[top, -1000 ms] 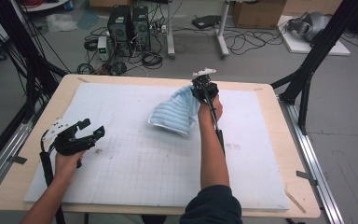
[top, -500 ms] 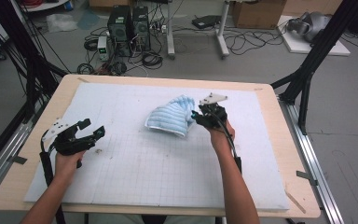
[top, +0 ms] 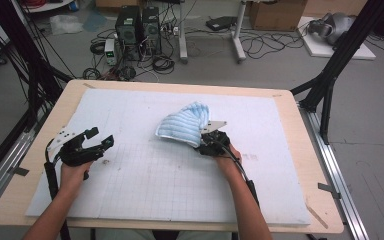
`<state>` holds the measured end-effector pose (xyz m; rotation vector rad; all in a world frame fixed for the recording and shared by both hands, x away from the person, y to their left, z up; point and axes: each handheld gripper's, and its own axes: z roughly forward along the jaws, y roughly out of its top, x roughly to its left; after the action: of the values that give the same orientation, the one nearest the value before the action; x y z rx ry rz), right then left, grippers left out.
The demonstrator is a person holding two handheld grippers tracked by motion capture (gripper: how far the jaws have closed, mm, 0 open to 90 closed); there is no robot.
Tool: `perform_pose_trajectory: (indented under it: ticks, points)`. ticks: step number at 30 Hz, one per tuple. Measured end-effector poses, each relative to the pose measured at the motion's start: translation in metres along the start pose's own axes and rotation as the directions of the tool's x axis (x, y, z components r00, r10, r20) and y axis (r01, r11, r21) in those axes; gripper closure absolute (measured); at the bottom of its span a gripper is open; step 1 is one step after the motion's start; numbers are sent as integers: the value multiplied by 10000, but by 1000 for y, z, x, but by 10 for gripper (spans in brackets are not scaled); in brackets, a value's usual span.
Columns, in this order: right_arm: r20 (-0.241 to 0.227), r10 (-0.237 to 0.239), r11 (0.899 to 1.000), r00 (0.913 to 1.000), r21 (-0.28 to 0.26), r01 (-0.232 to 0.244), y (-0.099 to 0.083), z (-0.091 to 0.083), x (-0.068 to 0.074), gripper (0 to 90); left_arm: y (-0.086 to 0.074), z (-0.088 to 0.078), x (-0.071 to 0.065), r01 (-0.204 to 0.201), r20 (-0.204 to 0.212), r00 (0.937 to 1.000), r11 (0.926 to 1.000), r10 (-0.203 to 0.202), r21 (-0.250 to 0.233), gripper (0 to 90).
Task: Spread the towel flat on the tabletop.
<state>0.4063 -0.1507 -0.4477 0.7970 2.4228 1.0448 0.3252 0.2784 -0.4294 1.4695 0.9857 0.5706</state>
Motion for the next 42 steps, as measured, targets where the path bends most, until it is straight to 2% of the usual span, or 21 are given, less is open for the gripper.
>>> perform_pose_trajectory:
  ticks: [1, 2, 4, 5, 10, 12, 15, 18, 22, 24, 26, 29, 31, 32, 33, 34, 35, 37, 39, 41, 42]
  points:
    - [-55, 147, 9999, 9999, 85, -146, 2, 2, -2, 692, 0, 0, 0, 19, -11, 10000, 10000, -19, -3, 217]
    - [-411, 221, 9996, 9989, 178, -214, 5, 4, -4, 855, 0, 0, 0, 16, -11, 10000, 10000, -16, 12, 217]
    - [-344, 77, 9997, 9994, 245, -69, 6, 4, -3, 862, 0, -1, 1, 49, -8, 10000, 10000, -49, -9, 217]
    - [-836, 205, 9992, 9963, 350, -176, 6, 0, 0, 866, 0, -1, 2, 71, -35, 10000, 10000, -71, 2, 217]
    - [-1548, 681, 9976, 9856, 237, -652, 0, -25, 13, 865, 0, -2, 1, 46, -5, 10000, 10000, -46, 19, 217]
    - [-1856, 1205, 9920, 9752, 602, -1111, -1, -34, 17, 864, 0, -1, 1, 44, 32, 10000, 10000, -44, 32, 223]
    - [-2057, 1108, 9936, 9723, 433, -1041, -3, -44, 22, 863, 0, 0, -1, 19, 127, 9999, 10000, -20, 77, 234]
    - [-2326, 1149, 9932, 9657, 439, -1076, -8, -57, 30, 862, -1, 3, -5, 62, 377, 9993, 9998, -70, 209, 245]
    - [-3003, 1335, 9907, 9444, 160, -1350, -25, -78, 37, 824, -1, 12, -17, 123, 1137, 9933, 9982, -189, 589, 280]
    - [-2599, 1470, 9887, 9544, 94, -1497, -33, -82, 36, 765, 1, 17, -23, 188, 1315, 9909, 9972, -283, 724, 276]
    - [-2068, 1610, 9866, 9650, 88, -1628, -36, -84, 34, 684, 4, 25, -34, 368, 1831, 9817, 9956, -522, 867, 279]
    - [-1635, 1590, 9866, 9736, -96, -1627, -37, -87, 33, 621, 7, 37, -49, 104, 2382, 9705, 9940, -362, 1086, 281]
    - [-1606, 1597, 9859, 9740, -233, -1655, -38, -89, 32, 615, 7, 47, -58, 23, 2600, 9650, 9923, -347, 1239, 283]
    - [-1618, 1544, 9865, 9747, -287, -1610, -38, -90, 32, 605, 7, 47, -58, 23, 2600, 9650, 9923, -347, 1239, 281]
    - [-1693, 1550, 9864, 9733, -285, -1621, -39, -90, 32, 590, 7, 61, -68, -103, 2713, 9619, 9866, -347, 1629, 282]
    - [-1671, 1494, 9873, 9745, -295, -1564, -40, -89, 33, 569, 7, 61, -68, -103, 2713, 9619, 9866, -347, 1629, 284]
    - [-1673, 1449, 9879, 9752, -304, -1520, -40, -89, 34, 556, 7, 78, -82, -542, 2875, 9578, 9777, -65, 2027, 283]
    - [-1553, 1332, 9894, 9788, -371, -1405, -40, -90, 35, 533, 7, 83, -87, -699, 2982, 9545, 9746, 34, 2129, 283]
    - [-1613, 1310, 9888, 9782, -504, -1408, -41, -91, 34, 516, 6, 102, -103, -1075, 3230, 9461, 9632, 229, 2465, 283]
    - [-1702, 1281, 9882, 9770, -621, -1404, -41, -92, 33, 494, 5, 112, -109, -1222, 3260, 9449, 9562, 301, 2661, 299]
    - [-1689, 1281, 9879, 9773, -657, -1408, -42, -94, 33, 482, 5, 112, -109, -1222, 3260, 9449, 9562, 301, 2661, 320]
